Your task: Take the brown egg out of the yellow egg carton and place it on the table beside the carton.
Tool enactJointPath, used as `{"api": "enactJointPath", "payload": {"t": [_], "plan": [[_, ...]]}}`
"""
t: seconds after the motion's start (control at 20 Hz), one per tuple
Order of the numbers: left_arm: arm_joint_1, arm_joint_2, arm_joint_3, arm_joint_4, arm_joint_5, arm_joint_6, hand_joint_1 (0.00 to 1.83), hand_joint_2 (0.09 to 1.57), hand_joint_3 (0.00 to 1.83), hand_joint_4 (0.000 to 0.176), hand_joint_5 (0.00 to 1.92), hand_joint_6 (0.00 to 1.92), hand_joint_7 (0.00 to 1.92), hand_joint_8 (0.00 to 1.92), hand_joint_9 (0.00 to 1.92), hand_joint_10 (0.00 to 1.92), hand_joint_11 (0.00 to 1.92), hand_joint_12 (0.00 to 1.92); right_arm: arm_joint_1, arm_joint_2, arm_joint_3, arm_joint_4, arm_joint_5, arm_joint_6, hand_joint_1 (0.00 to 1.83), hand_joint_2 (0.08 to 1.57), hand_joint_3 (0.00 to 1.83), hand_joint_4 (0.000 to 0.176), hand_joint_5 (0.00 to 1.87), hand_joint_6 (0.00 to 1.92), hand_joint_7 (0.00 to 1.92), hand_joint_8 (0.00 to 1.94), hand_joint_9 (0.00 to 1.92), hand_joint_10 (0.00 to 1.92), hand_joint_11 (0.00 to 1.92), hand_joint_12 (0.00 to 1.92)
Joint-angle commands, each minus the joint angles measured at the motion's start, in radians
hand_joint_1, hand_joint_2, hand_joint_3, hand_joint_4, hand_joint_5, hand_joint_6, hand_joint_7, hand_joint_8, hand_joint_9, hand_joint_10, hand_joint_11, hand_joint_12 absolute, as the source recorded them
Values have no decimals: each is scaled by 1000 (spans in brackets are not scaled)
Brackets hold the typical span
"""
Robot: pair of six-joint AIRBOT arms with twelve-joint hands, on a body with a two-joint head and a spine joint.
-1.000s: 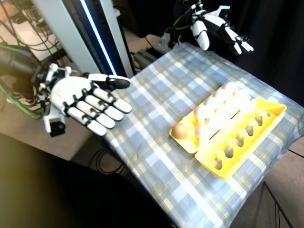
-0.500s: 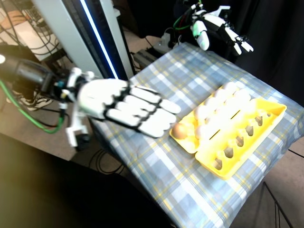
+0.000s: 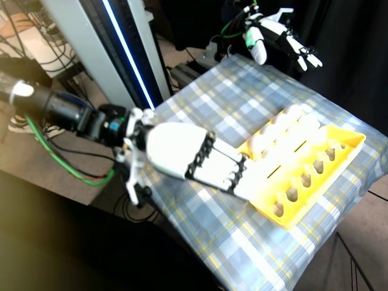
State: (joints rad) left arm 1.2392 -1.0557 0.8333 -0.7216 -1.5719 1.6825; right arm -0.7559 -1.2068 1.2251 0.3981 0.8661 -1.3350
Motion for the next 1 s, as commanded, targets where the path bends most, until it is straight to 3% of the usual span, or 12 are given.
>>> {"api": "enactJointPath", "payload": {"t": [0.0, 0.1, 0.35, 0.4, 0.45, 0.55, 0.75, 0.85, 0.9, 0.95], "plan": [[-4, 0, 6, 44, -111, -3, 322, 1223, 0, 45, 350, 3, 138, 2, 15, 1, 0, 0, 18, -4, 6, -30, 107, 3, 822, 941, 0, 0, 643, 3, 684, 6, 463, 10, 105, 59], [-4, -1, 7, 44, -110, -3, 316, 1225, 0, 54, 344, 0, 135, 0, 13, 0, 0, 0, 21, -6, 8, -32, 97, 3, 863, 947, 3, 0, 667, 9, 710, 9, 473, 8, 70, 51], [-4, -2, 8, 44, -106, -3, 348, 1218, 0, 50, 340, 0, 132, 0, 17, 3, 0, 0, 29, -27, 9, -56, 75, 3, 844, 961, 1, 0, 748, 7, 802, 8, 520, 8, 64, 64], [-4, -2, 8, 44, -105, -3, 333, 1214, 0, 52, 340, 0, 131, 0, 20, 3, 0, 0, 29, -32, 10, -59, 71, 3, 845, 974, 2, 0, 749, 2, 810, 3, 563, 9, 27, 346], [-4, -2, 8, 45, -105, -3, 329, 1213, 0, 43, 345, 2, 133, 1, 21, 3, 0, 0, 29, -40, 11, -63, 55, 3, 850, 973, 0, 0, 771, 3, 817, 1, 648, 10, 0, 713], [-4, -2, 8, 45, -104, -3, 341, 1212, 0, 42, 347, 2, 140, 3, 18, 1, 0, 0, 29, -46, 13, -65, 49, 3, 793, 980, 1, 0, 764, 1, 795, 0, 577, 2, 0, 465], [-4, -4, 9, 45, -102, -4, 339, 1212, 0, 54, 341, 0, 140, 1, 15, 1, 0, 0, 29, -58, 26, -66, 37, 3, 816, 1035, 0, 0, 816, 0, 824, 0, 564, 0, 15, 291], [-4, -3, 8, 46, -103, -4, 334, 1212, 0, 54, 339, 0, 140, 1, 23, 3, 0, 0, 29, -62, 32, -66, 29, 3, 830, 1053, 3, 0, 845, 8, 853, 9, 626, 22, 99, 315], [-4, -3, 8, 46, -103, -4, 330, 1212, 0, 51, 342, 1, 142, 1, 21, 2, 0, 0, 29, -62, 33, -66, 26, 3, 869, 1069, 1, 0, 879, 3, 922, 4, 758, 19, 209, 421], [-4, -3, 8, 46, -103, -4, 340, 1213, 0, 48, 343, 2, 141, 1, 16, 0, 0, 0, 29, -62, 33, -66, 24, 3, 933, 1069, 0, 0, 914, 4, 1004, 11, 925, 26, 355, 733]]}}
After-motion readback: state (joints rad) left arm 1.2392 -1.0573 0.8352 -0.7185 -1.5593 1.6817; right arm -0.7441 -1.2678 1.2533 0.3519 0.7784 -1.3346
